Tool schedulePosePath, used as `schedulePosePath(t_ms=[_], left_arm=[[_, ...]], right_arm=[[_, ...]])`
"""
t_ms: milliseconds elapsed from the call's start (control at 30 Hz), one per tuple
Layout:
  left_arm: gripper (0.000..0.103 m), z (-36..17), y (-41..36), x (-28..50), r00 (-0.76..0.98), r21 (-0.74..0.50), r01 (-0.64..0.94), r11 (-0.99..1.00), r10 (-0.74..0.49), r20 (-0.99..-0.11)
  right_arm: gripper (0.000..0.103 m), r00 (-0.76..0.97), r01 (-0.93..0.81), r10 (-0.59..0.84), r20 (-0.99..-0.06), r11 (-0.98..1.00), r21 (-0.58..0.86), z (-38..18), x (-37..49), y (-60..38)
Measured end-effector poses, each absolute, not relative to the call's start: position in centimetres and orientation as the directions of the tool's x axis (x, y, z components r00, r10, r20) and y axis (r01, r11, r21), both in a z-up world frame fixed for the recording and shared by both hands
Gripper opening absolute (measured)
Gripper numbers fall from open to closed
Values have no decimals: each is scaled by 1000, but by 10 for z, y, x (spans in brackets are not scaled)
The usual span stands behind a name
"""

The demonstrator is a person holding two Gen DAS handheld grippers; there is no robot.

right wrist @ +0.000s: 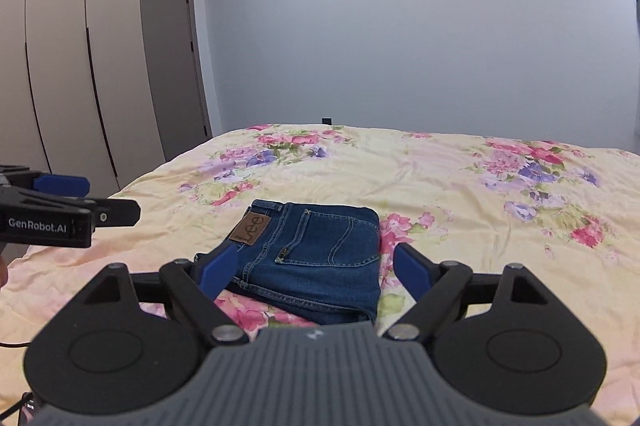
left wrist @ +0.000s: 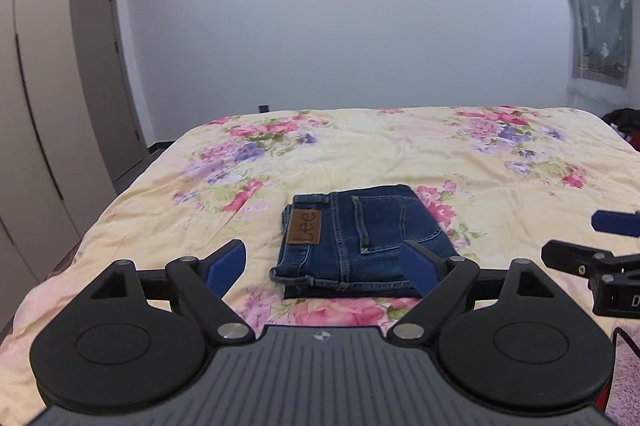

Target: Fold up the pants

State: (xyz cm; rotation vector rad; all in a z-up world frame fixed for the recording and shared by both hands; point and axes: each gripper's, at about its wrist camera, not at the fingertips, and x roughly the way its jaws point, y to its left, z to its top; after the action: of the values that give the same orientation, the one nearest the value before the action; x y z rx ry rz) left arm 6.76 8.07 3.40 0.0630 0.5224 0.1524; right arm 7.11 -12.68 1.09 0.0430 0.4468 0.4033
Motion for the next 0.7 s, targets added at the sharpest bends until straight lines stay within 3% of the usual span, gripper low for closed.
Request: schedulePosePath(t_ms=[167,700], left_arm=[[101,17,85,55,834,63,-184,981,190,-518],[101,8,87,48,813,73,-206,976,212,-542]], right_arm=[[81,807,-344,360,-469,931,123,-15,58,-123],[81,795,-357,364,-484,928,111,-27,55,-115]])
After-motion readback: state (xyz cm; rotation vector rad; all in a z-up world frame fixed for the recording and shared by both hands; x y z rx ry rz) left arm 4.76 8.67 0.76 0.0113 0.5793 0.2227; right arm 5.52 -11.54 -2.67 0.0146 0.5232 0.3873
